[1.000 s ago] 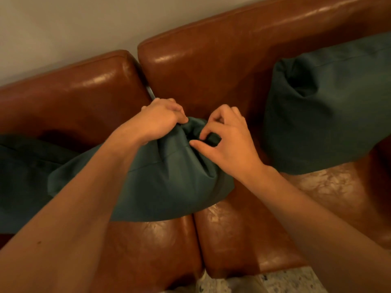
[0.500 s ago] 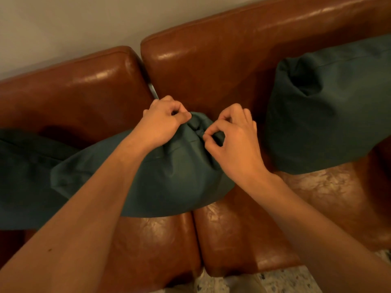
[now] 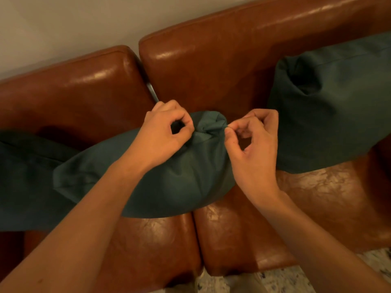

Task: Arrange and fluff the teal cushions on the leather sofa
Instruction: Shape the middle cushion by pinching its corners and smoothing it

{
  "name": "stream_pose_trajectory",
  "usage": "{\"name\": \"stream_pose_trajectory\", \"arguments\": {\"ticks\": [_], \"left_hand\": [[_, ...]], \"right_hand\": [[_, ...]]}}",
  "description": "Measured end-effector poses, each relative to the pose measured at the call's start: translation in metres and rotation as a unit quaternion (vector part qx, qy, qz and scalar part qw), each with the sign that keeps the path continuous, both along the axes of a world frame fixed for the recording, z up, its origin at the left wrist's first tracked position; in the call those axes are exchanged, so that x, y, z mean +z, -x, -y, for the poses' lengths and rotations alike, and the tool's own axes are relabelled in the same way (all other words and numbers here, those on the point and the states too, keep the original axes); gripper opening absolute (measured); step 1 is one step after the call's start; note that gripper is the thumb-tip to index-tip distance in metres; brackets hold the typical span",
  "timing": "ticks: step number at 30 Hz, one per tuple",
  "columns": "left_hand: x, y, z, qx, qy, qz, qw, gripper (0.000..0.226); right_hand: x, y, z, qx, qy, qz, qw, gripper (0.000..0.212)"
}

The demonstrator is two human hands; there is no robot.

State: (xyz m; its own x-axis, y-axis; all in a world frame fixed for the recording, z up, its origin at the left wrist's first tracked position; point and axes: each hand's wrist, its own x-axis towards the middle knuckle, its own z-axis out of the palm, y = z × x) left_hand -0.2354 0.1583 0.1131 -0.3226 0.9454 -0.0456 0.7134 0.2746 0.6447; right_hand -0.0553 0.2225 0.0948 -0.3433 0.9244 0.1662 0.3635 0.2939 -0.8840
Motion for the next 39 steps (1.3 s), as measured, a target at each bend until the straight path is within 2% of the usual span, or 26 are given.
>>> {"name": "stream_pose_trajectory", "arguments": {"ticks": [4,9,14,19,22,24,26,28,30,33,35,39], "left_hand": [[0.000,-0.005,0.002,-0.011,0.017,-0.045,0.999,0.008],[0.005,-0.012,-0.009,-0.044,0.002,-0.046,0.998,0.038],[0.005,-0.018,-0.021,-0.040,-0.019,-0.042,0.998,0.023],[-0.003,-0.030,-0.020,-0.003,-0.063,-0.030,0.998,0.007],[-0.007,-0.036,-0.020,0.024,-0.076,-0.012,0.997,0.009],[-0.009,-0.035,-0.021,0.040,-0.085,0.033,0.995,0.011],[-0.009,-0.032,-0.024,0.056,-0.084,0.118,0.988,0.012],[-0.010,-0.025,-0.029,0.056,-0.060,0.189,0.978,0.024],[-0.014,-0.018,-0.036,0.017,-0.017,0.179,0.984,0.027],[-0.019,-0.013,-0.046,-0.017,0.020,0.127,0.992,0.008],[-0.019,-0.012,-0.051,-0.018,0.025,0.117,0.993,0.007],[-0.021,-0.019,-0.056,0.017,-0.041,0.131,0.990,0.013]], "right_hand": [[-0.002,0.000,0.005,-0.053,0.079,-0.065,0.993,0.004],[-0.002,0.003,0.007,-0.061,0.124,-0.087,0.987,0.004],[-0.001,0.004,0.005,-0.047,0.106,-0.082,0.990,0.006],[0.003,0.007,-0.008,-0.040,0.116,-0.019,0.992,0.028],[-0.001,0.009,-0.015,-0.010,0.084,0.032,0.996,0.022],[-0.005,0.009,-0.016,-0.004,0.073,0.026,0.997,0.016],[-0.008,0.009,-0.016,0.003,0.072,0.009,0.997,0.011],[-0.008,0.009,-0.016,0.013,0.075,0.000,0.997,0.008],[-0.008,0.008,-0.016,0.024,0.082,-0.002,0.996,0.008],[-0.009,0.006,-0.019,0.028,0.094,0.003,0.995,0.007],[-0.009,0.004,-0.023,0.022,0.092,0.011,0.995,0.013],[-0.010,0.005,-0.034,-0.007,0.084,0.032,0.996,0.022]]}}
